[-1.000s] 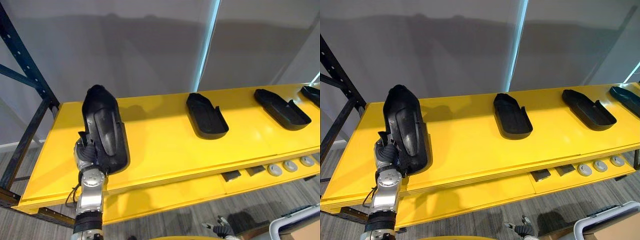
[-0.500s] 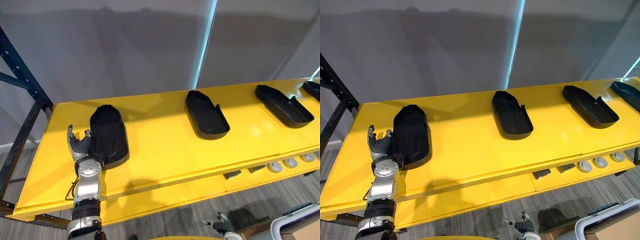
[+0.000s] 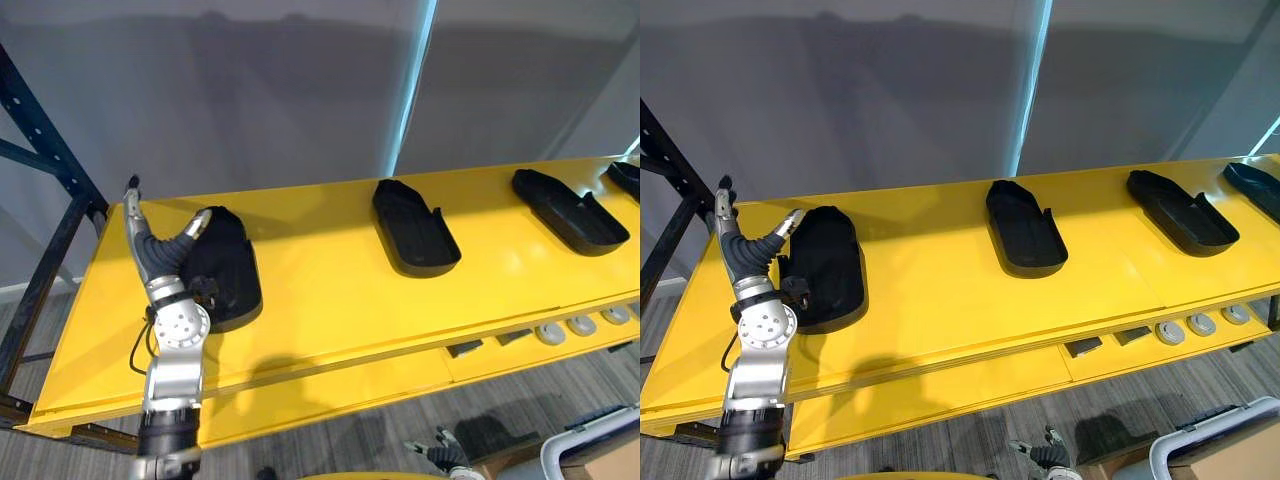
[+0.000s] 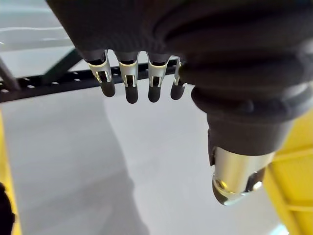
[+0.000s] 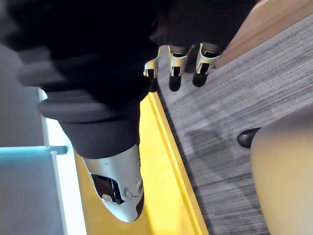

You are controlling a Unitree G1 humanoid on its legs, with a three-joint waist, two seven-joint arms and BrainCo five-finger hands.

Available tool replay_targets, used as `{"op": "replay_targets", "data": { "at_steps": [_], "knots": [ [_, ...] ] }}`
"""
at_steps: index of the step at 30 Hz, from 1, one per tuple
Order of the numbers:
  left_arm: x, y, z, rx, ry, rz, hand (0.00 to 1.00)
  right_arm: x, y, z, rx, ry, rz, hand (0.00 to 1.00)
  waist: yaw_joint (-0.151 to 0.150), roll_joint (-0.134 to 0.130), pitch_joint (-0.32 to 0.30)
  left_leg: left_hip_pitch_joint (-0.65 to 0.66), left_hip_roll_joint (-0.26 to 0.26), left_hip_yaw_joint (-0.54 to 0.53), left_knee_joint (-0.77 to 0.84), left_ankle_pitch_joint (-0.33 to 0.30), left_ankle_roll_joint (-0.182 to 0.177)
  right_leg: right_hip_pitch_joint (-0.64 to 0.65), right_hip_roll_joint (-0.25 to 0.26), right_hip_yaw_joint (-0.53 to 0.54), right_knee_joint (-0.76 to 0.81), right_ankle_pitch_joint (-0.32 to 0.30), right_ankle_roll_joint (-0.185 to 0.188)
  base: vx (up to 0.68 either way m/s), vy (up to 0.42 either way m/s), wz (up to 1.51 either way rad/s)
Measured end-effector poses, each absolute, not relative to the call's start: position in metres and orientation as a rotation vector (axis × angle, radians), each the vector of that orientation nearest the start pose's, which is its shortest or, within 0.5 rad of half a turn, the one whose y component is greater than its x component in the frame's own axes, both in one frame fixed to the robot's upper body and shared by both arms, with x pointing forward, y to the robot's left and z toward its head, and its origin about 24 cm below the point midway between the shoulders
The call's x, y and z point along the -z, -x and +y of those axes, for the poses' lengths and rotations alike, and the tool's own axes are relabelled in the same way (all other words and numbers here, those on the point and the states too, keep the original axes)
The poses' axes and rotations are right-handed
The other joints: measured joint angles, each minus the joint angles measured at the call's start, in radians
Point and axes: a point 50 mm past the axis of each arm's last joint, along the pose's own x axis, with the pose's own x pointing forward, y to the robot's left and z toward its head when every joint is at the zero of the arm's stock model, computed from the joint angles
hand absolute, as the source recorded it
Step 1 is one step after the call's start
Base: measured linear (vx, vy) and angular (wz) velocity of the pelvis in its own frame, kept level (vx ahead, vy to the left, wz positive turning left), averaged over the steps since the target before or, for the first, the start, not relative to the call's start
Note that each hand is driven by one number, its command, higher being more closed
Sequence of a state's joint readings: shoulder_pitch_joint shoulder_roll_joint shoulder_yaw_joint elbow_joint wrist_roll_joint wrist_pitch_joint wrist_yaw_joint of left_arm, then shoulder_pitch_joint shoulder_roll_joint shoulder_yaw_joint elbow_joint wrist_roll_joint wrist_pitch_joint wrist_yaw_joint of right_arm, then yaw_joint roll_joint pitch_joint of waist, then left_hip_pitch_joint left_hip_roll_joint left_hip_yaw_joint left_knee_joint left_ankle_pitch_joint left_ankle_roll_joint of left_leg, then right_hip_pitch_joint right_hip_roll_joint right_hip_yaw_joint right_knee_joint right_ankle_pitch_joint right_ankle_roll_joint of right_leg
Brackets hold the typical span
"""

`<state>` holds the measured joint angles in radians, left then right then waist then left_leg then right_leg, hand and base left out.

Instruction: Walk over and take plastic housings, then place them on the shelf

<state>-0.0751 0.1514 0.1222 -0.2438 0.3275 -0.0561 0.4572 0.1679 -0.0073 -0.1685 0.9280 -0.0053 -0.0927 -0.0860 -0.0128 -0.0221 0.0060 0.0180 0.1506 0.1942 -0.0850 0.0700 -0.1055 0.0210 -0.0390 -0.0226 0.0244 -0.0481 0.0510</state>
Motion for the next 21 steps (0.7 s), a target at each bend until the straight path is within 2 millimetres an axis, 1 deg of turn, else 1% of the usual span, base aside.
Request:
{"op": "replay_targets", "data": {
  "at_steps": [1,2,3,4,5,6,7,8,10,12,16,17,19,20,21],
  "knots": [
    [-0.135,-0.236,0.197,-0.534,-0.389,-0.499,0.00,0.155,-0.090,-0.186,0.287,-0.025,0.994,0.00,0.003,0.001,0.004,-0.005,0.001,-0.006,0.010,-0.003,0.000,0.003,0.000,-0.004,0.000,0.000,0.000,0.03,0.001,0.13],
    [-0.133,-0.231,0.193,-0.519,-0.389,-0.501,0.00,0.155,-0.090,-0.186,0.286,-0.026,0.990,0.00,0.005,0.002,0.009,-0.006,0.003,-0.008,0.019,-0.008,-0.002,0.008,0.000,-0.005,0.000,0.000,0.000,0.00,-0.001,0.08],
    [-0.126,-0.219,0.184,-0.483,-0.394,-0.481,0.00,0.155,-0.090,-0.184,0.286,-0.030,0.984,0.00,0.014,0.003,0.015,-0.010,0.008,-0.009,0.047,-0.025,-0.003,0.015,0.002,-0.004,0.000,0.000,0.000,-0.03,-0.005,0.03],
    [-0.122,-0.211,0.180,-0.464,-0.396,-0.463,0.00,0.155,-0.090,-0.183,0.287,-0.031,0.982,0.00,0.020,0.005,0.018,-0.017,0.010,-0.012,0.063,-0.034,-0.002,0.018,0.002,-0.006,0.000,-0.003,0.003,-0.04,-0.008,0.03],
    [-0.121,-0.207,0.178,-0.454,-0.398,-0.457,0.00,0.154,-0.090,-0.183,0.288,-0.031,0.980,0.00,0.022,0.006,0.019,-0.021,0.010,-0.014,0.067,-0.037,-0.001,0.019,0.002,-0.007,0.001,-0.006,0.004,-0.05,-0.008,0.08],
    [-0.118,-0.198,0.174,-0.440,-0.388,-0.449,1.00,0.154,-0.090,-0.182,0.289,-0.033,0.979,0.00,0.026,0.008,0.021,-0.022,0.010,-0.018,0.070,-0.041,0.001,0.019,0.001,-0.009,0.008,-0.012,0.008,-0.05,-0.006,0.18],
    [-0.115,-0.190,0.170,-0.416,-0.379,-0.437,1.00,0.154,-0.089,-0.181,0.291,-0.034,0.980,0.00,0.028,0.007,0.023,-0.025,0.010,-0.020,0.079,-0.046,0.004,0.019,-0.001,-0.021,0.015,-0.020,0.012,-0.05,-0.004,0.20],
    [-0.113,-0.188,0.169,-0.407,-0.377,-0.431,1.00,0.154,-0.089,-0.181,0.290,-0.034,0.981,0.00,0.028,0.006,0.023,-0.029,0.010,-0.025,0.087,-0.048,0.006,0.020,-0.001,-0.025,0.018,-0.021,0.013,-0.05,-0.002,0.24],
    [-0.104,-0.180,0.166,-0.368,-0.379,-0.390,1.00,0.153,-0.091,-0.180,0.284,-0.033,0.966,0.00,0.032,0.004,0.024,-0.046,0.015,-0.029,0.116,-0.060,0.001,0.019,-0.002,-0.036,0.027,-0.024,0.013,-0.04,-0.001,0.15],
    [-0.092,-0.171,0.164,-0.315,-0.393,-0.316,1.00,0.151,-0.096,-0.176,0.270,-0.034,0.947,0.00,0.033,-0.003,0.024,-0.068,0.023,-0.029,0.156,-0.077,0.005,0.014,0.001,-0.041,0.029,-0.026,0.016,-0.04,-0.007,0.00],
    [-0.074,-0.170,0.156,-0.228,-0.393,-0.230,1.00,0.148,-0.097,-0.175,0.266,-0.034,0.925,0.00,0.043,-0.006,0.025,-0.092,0.026,-0.032,0.192,-0.092,0.004,0.010,0.001,-0.052,0.033,-0.026,0.016,-0.03,-0.004,0.02],
    [-0.068,-0.171,0.155,-0.217,-0.394,-0.204,1.00,0.148,-0.096,-0.176,0.267,-0.032,0.926,0.00,0.054,-0.005,0.025,-0.097,0.028,-0.030,0.200,-0.100,0.005,0.010,0.001,-0.051,0.034,-0.026,0.016,-0.03,0.011,-0.05],
    [-0.052,-0.172,0.153,-0.194,-0.392,-0.131,1.00,0.148,-0.094,-0.176,0.260,-0.025,0.932,0.00,0.057,-0.009,0.024,-0.114,0.031,-0.028,0.227,-0.116,0.004,0.009,0.000,-0.050,0.036,-0.026,0.017,-0.02,0.007,-0.02],
    [-0.048,-0.172,0.153,-0.188,-0.395,-0.115,1.00,0.149,-0.094,-0.175,0.252,-0.022,0.932,0.00,0.057,-0.012,0.025,-0.116,0.031,-0.028,0.231,-0.118,0.006,0.009,0.000,-0.050,0.036,-0.026,0.017,0.00,0.000,0.00],
    [-0.040,-0.172,0.152,-0.179,-0.411,-0.076,1.00,0.149,-0.094,-0.174,0.245,-0.018,0.933,0.00,0.057,-0.017,0.025,-0.120,0.033,-0.027,0.242,-0.125,0.008,0.009,0.000,-0.050,0.036,-0.026,0.017,0.00,0.000,0.00]
  ]
}}
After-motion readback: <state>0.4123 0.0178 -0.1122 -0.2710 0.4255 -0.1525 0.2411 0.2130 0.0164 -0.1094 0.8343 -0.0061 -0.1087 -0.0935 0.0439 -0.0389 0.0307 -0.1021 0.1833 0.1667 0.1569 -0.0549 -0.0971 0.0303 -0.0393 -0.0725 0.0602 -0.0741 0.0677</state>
